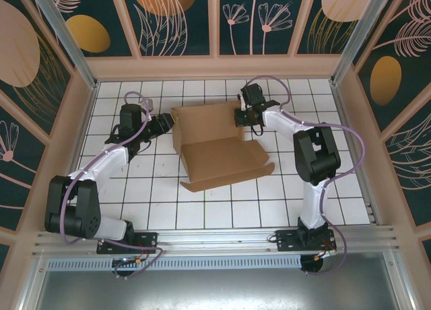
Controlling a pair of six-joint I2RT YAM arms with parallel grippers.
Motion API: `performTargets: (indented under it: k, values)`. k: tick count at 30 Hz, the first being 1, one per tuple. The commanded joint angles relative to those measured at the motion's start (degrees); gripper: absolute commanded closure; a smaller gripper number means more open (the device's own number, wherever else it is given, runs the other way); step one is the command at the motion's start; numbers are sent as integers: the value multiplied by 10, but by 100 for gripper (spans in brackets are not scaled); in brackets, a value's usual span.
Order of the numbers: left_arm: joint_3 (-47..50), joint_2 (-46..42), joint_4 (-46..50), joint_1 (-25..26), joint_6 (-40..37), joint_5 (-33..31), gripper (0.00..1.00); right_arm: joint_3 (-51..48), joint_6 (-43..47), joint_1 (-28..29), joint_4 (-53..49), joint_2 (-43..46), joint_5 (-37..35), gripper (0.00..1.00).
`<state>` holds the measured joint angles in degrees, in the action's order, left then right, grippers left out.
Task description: Fold the paper box
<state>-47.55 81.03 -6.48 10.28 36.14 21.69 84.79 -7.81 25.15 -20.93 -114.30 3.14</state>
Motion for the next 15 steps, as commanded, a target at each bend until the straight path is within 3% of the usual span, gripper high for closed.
performTargets:
  k: [1, 8, 15]
  values:
    - [19, -11, 10, 14, -2, 26, 48, 11, -15, 1, -58, -61, -1, 100]
    - [38, -19, 1, 14, 30, 36, 42, 15, -14, 5, -73, -58, -29, 100]
    - [80, -103, 26, 13, 38, 29, 39, -18, -21, 5, -44, -41, -31, 100]
